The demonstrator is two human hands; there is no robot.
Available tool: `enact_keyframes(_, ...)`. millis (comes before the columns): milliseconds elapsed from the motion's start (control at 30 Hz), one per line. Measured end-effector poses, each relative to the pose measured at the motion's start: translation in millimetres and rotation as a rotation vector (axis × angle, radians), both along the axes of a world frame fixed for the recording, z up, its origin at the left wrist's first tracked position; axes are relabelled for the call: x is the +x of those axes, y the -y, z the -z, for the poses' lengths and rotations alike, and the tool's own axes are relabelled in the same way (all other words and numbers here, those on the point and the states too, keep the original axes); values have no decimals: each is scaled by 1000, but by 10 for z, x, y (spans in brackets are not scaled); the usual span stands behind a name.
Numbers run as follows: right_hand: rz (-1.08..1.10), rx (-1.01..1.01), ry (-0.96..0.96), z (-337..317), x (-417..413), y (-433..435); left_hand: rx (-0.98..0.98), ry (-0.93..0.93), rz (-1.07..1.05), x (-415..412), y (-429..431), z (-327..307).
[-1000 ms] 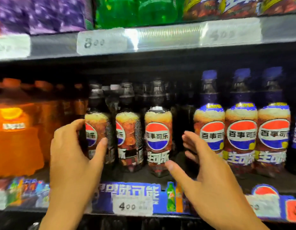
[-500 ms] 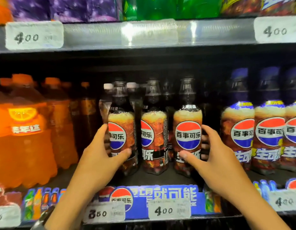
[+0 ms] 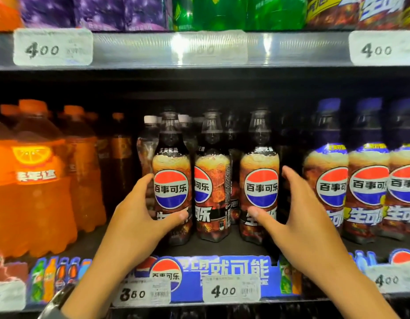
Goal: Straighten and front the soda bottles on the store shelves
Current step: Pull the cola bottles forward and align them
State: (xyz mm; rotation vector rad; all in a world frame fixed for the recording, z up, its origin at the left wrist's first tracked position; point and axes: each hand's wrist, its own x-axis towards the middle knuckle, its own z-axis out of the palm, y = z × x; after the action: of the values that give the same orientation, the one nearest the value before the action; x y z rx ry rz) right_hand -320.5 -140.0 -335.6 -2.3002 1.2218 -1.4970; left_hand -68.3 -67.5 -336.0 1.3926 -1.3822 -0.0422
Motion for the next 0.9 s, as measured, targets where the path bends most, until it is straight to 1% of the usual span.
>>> enact_keyframes(67, 87, -318, -41, -171, 59, -115, 7, 4, 10, -11, -23, -67)
enact_keyframes(100, 64, -429, -44, -295, 111, -158, -4, -7, 2, -22, -35, -123)
enact_keyframes(133, 21, -478, -52, -428, 173, -187, -31, -19, -15, -18, -27, -189)
enact_keyframes(167, -11, -472, -64, -570, 254, -201, -73, -27, -36, -12, -9, -271)
enact_keyframes(233, 25, -391, -126, -862, 456, -190, -171, -44, -51, 0, 56, -477)
enact_keyframes(300, 76, -313, -193, -1123, 668, -110, -204, -92, 20, -8, 141, -687)
enact_keyframes(433, 187, -161, -418, -1470, 947, 76, -102, -240, 224, -11, 318, -872)
enact_keyframes(500, 202, -74, -475, -1546, 963, 144, -81, -312, 281, 17, 380, -876)
enact_keyframes(600, 62, 120, -482, -1602, 871, 189, -109, -389, 326, 61, 433, -854)
enact_keyframes(667, -82, 266, -387, -1630, 800, 182, -123, -400, 333, 67, 452, -843)
enact_keyframes(700, -134, 305, -337, -1640, 778, 171, -128, -398, 330, 67, 460, -841)
enact_keyframes(767, -152, 298, -314, -1641, 763, 137, -134, -397, 318, 54, 465, -837)
enact_keyframes(900, -31, 183, -438, -1604, 736, 25, -136, -350, 286, 35, 424, -815)
